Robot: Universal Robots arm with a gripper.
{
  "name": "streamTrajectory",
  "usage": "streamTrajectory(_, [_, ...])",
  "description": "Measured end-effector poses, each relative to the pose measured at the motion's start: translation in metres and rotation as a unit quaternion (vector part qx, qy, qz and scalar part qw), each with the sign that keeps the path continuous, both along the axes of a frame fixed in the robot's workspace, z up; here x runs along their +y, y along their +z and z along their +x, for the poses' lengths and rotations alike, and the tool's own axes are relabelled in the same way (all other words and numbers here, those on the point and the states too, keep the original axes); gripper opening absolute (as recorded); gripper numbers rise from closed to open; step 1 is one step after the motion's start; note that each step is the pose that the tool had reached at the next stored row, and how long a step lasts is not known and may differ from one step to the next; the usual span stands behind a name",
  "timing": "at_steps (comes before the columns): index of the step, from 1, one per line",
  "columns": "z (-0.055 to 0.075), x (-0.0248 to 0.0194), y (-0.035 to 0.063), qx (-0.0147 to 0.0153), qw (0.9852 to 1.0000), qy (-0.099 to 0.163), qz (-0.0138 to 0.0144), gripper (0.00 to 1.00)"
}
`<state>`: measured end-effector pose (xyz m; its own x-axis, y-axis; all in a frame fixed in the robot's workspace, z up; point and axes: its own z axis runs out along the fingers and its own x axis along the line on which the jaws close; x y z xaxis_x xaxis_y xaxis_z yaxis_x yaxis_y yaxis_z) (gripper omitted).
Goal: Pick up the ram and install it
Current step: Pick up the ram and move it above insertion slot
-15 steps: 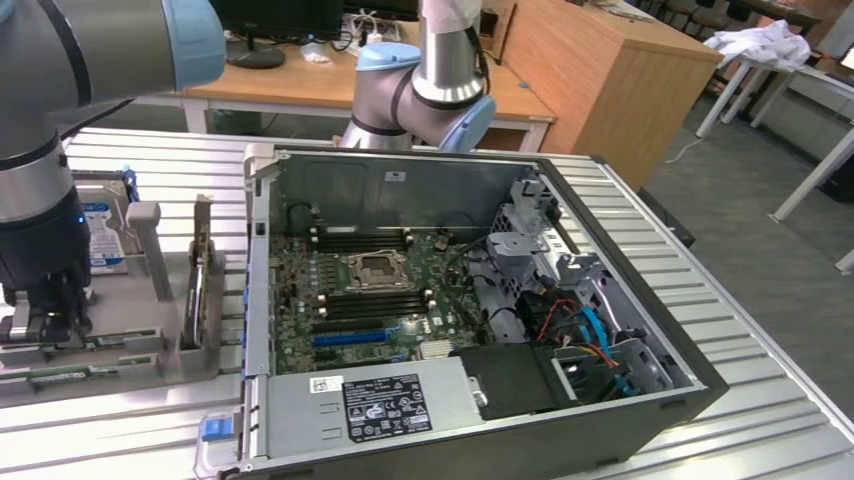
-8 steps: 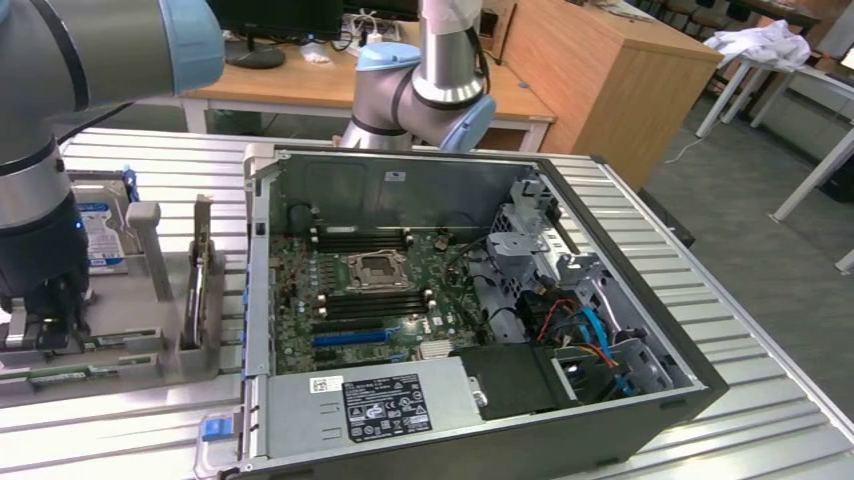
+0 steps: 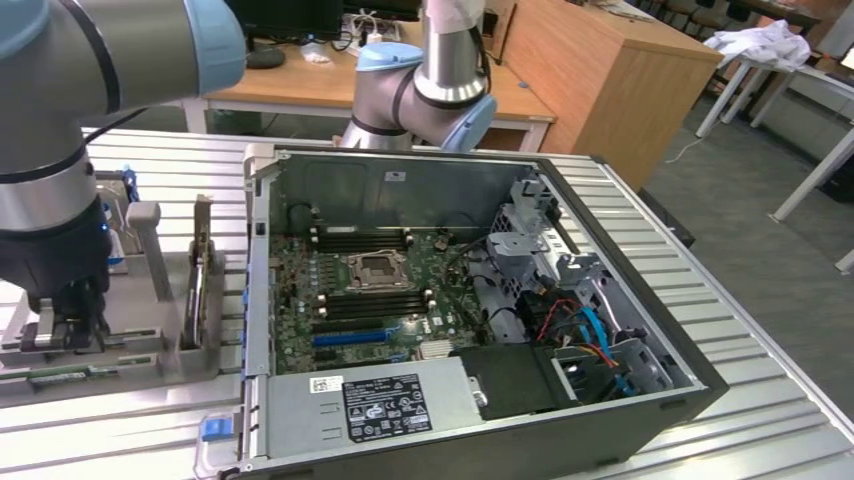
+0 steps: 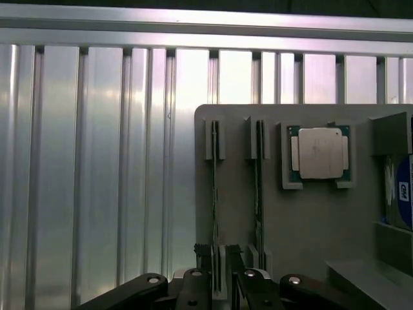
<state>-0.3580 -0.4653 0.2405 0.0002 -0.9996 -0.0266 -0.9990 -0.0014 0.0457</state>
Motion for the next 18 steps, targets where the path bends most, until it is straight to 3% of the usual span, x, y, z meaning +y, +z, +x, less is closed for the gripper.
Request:
streamTrajectory(11, [0.0,-0.0001,-0.0197,0.0001,1.0,0.0,-0.0001,0.24])
streamTrajectory(18, [0.0,-0.0001,-0.0256,0.0001,1.0,0.0,0.0,0.24])
